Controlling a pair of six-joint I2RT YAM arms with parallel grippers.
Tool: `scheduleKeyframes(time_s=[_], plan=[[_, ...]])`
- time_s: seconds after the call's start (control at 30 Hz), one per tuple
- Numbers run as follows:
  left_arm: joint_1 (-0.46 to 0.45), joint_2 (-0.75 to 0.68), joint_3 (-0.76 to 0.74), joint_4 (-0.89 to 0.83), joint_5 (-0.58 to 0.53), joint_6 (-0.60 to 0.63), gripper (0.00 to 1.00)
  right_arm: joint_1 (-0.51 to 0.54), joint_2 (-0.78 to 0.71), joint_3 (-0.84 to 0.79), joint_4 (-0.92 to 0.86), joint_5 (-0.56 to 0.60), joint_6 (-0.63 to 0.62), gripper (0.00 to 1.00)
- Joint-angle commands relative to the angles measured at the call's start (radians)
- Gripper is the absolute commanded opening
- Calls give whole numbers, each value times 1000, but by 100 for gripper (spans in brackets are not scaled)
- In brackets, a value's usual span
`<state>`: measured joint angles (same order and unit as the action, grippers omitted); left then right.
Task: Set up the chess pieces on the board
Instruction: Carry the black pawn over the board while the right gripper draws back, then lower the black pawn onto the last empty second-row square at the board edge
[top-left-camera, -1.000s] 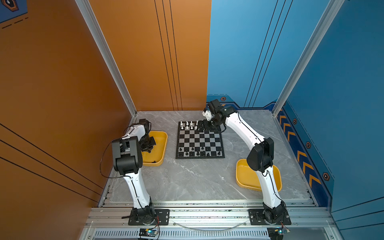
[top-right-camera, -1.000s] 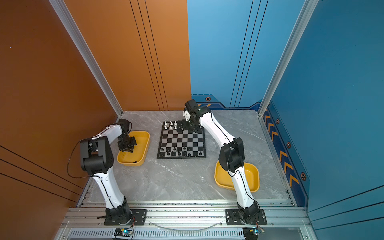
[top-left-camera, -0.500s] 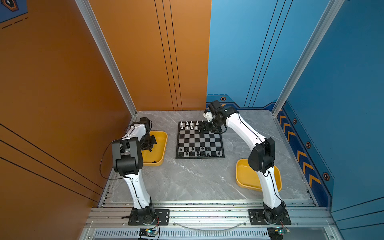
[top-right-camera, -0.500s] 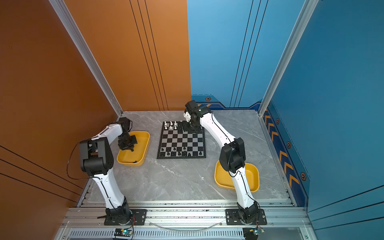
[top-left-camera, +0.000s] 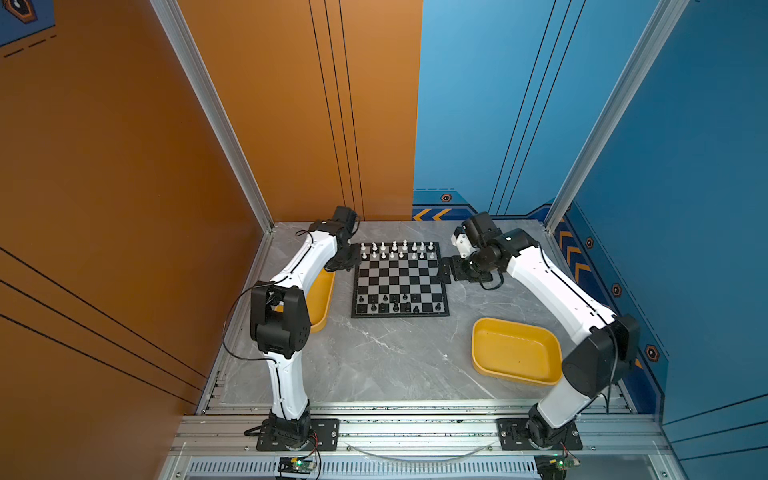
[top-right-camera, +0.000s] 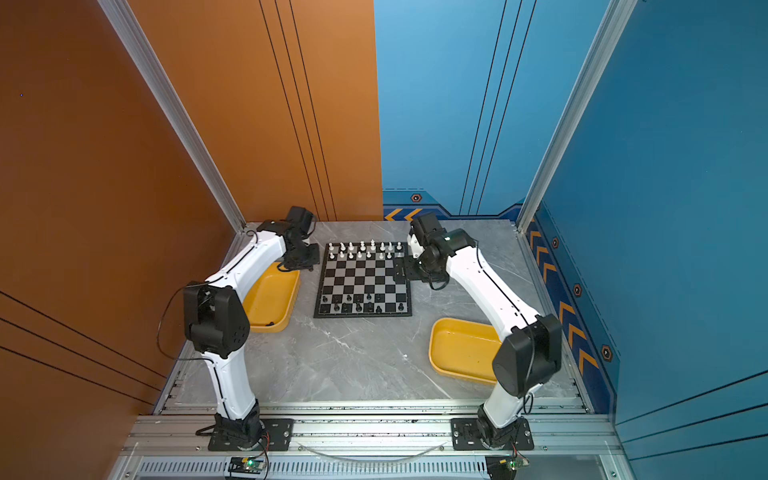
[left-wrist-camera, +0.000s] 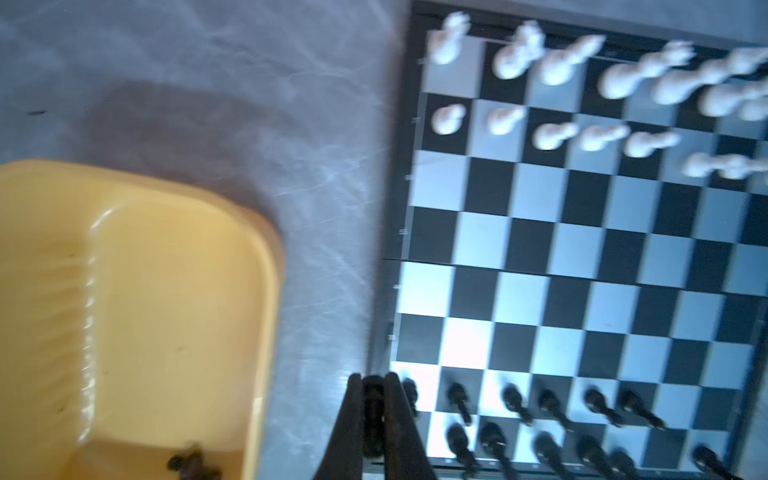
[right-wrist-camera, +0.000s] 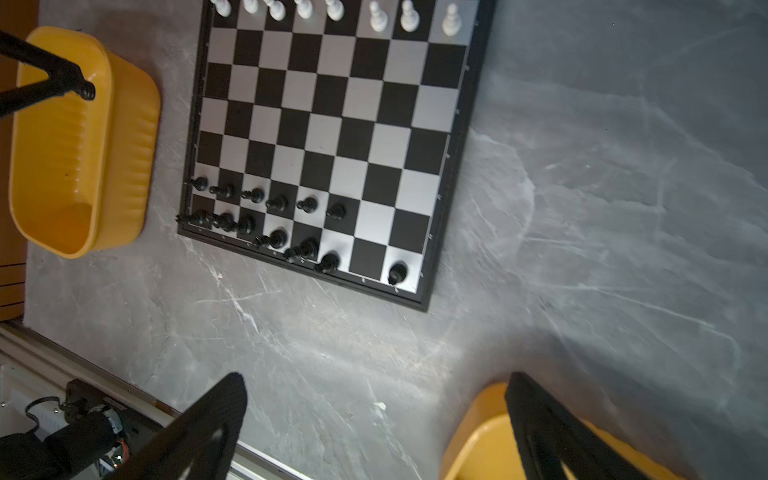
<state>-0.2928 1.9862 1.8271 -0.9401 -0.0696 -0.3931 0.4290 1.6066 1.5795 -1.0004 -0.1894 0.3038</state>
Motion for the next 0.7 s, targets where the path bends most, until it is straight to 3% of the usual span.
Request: scheduleKeyframes(time_s=[0.0,0.3,0.67], plan=[[-101,67,85,-38,13,-43,9,-38,-121,-117,21,55,20,100],[-344,229,276,-52,-10,-58,8,-112,-375,-322,28,25,37,100],[-443,345,357,-50,-30,-69,9,-176,-494,-404,19,-23,23,100]])
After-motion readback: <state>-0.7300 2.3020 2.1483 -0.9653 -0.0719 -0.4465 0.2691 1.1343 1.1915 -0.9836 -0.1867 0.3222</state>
